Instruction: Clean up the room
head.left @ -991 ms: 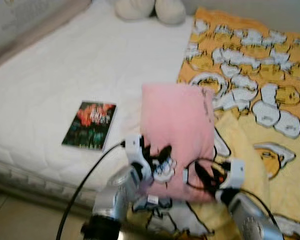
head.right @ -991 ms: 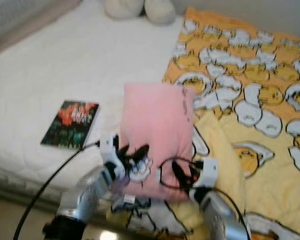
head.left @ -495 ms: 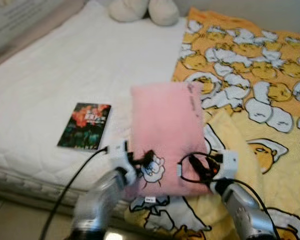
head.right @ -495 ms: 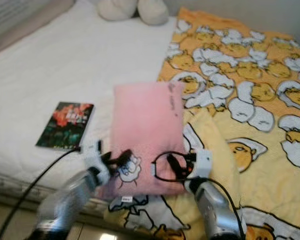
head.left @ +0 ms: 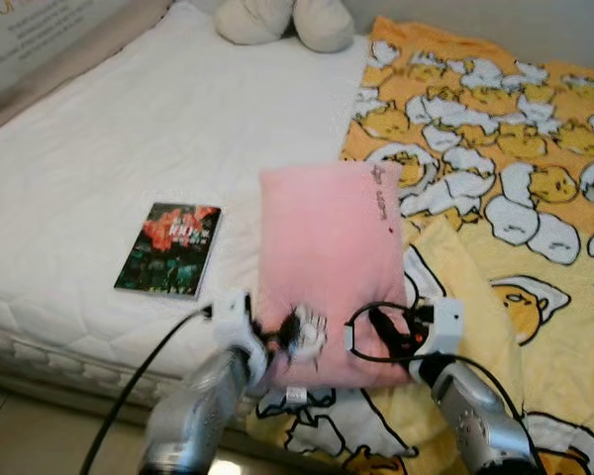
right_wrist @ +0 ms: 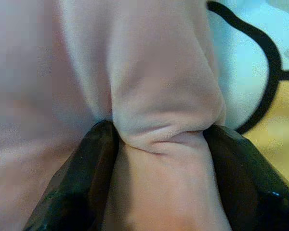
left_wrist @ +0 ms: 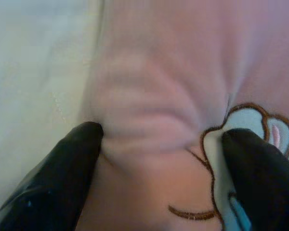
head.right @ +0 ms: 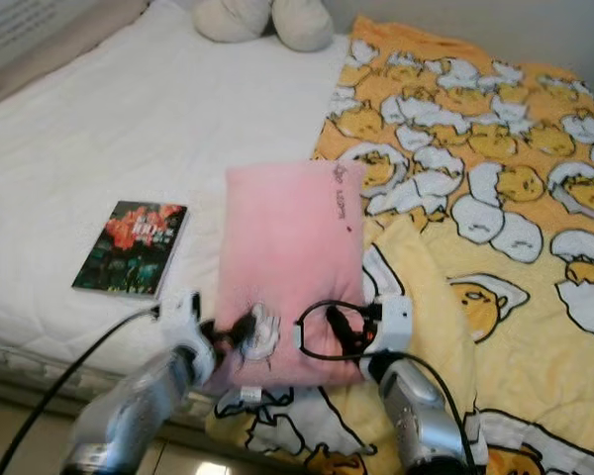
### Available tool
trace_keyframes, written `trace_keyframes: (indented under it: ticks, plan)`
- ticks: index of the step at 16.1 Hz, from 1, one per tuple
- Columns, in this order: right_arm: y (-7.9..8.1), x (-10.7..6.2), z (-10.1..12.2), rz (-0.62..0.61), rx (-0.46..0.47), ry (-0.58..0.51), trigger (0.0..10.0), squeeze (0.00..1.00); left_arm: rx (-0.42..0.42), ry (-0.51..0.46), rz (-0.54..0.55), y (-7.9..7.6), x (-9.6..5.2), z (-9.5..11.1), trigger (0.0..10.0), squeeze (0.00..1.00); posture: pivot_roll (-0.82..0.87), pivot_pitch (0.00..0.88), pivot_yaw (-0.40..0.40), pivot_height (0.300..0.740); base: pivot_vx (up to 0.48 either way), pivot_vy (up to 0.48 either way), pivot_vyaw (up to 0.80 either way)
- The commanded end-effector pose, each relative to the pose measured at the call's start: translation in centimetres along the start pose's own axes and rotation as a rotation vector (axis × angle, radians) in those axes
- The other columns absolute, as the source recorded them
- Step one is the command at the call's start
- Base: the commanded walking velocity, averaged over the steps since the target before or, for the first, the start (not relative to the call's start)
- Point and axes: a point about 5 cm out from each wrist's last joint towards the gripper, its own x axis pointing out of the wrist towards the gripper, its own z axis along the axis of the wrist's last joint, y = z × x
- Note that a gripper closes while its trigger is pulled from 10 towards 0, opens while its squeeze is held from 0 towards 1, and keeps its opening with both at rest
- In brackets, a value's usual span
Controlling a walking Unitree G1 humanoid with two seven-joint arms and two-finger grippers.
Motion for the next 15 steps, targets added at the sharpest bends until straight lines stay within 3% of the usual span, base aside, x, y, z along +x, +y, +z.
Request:
trace_keyframes:
  ticks: [1, 3, 5, 6, 7, 9, 13, 15]
  plan:
    - [0.1, 0.1, -0.6, 0.001, 0.001, 0.025, 10.0, 0.0, -0.128, -0.014, -0.083, -4.1, 1.5, -1.7, 10.0, 0.0, 0.05, 0.152, -0.079, 0.732, 0.0, 0.0, 0.0]
    - [0.2, 0.1, -0.8, 0.002, 0.0, 0.03, 10.0, 0.0, -0.137, -0.065, -0.102, -4.4, 2.6, -0.7, 10.0, 0.0, 0.04, 0.149, -0.079, 0.732, 0.0, 0.0, 0.0]
    - [0.3, 0.1, -1.0, 0.003, 0.0, 0.033, 10.0, 0.0, -0.116, -0.007, -0.122, -5.1, 3.3, -1.9, 10.0, 0.0, 0.04, 0.14, -0.076, 0.732, 0.0, 0.0, 0.0]
    - [0.2, 0.1, -1.1, -0.013, -0.01, 0.039, 0.0, 0.0, -0.089, 0.119, -0.141, -5.7, 3.5, -4.7, 10.0, 0.0, 0.02, 0.132, -0.071, 0.732, 0.0, 0.0, 0.0]
    - [0.2, 0.1, -1.2, -0.022, -0.019, 0.042, 0.0, 0.0, -0.071, 0.161, -0.168, -6.0, 3.4, -5.9, 0.0, 0.0, 0.02, 0.132, -0.069, 0.732, 0.0, 0.0, 0.0]
    - [-0.1, -0.1, -1.3, -0.025, -0.025, 0.041, 0.0, 0.0, -0.047, 0.171, -0.192, -6.1, 3.6, -6.4, 0.0, 0.0, 0.03, 0.131, -0.068, 0.732, 0.0, 0.0, 0.0]
    - [-0.7, -0.1, -1.1, -0.042, -0.021, 0.037, 0.0, 0.0, -0.096, 0.128, -0.148, -4.4, 4.0, -5.5, 0.0, 0.0, 0.06, 0.115, -0.076, 0.732, 0.0, 0.0, 0.0]
    - [-1.0, 0.2, -0.9, -0.072, -0.034, 0.031, 0.0, 0.0, -0.007, 0.08, -0.152, -4.0, 4.4, -4.4, 0.0, 0.0, 0.06, 0.096, -0.074, 0.732, 0.0, 0.0, 0.0]
